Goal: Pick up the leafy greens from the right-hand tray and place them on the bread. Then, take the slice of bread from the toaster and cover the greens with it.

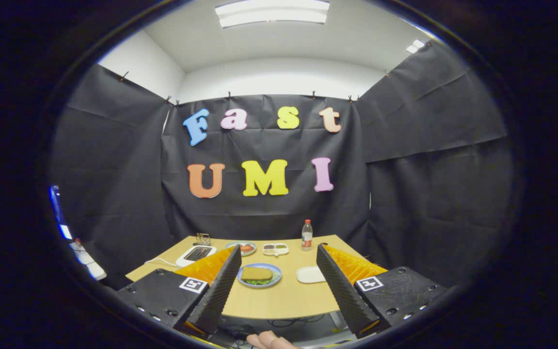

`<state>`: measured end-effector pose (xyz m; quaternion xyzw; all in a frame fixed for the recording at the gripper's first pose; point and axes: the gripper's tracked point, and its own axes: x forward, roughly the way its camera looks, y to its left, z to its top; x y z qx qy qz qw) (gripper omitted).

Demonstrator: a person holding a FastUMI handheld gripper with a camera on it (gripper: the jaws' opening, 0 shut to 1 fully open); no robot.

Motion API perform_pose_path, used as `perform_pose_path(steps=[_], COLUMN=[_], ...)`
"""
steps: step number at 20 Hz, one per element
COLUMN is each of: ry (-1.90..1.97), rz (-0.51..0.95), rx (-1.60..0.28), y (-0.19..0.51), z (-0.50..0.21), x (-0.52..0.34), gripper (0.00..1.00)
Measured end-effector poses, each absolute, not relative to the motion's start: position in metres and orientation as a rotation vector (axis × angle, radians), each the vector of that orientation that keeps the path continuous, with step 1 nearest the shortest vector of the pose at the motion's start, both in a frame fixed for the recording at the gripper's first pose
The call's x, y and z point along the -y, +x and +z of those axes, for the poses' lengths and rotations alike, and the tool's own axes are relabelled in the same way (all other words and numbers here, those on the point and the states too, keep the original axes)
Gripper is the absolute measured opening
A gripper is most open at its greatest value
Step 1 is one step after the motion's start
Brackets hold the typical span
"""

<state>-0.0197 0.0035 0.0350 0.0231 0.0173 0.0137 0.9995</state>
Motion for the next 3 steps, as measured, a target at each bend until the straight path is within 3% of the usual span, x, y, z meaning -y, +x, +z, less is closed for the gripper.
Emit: perform_pose_path(steps=[3], ry=[0.047], rz=[0.023], rx=[-0.04], y=[-0.0188], z=[0.0341], x=[-0.003], gripper=[0.95])
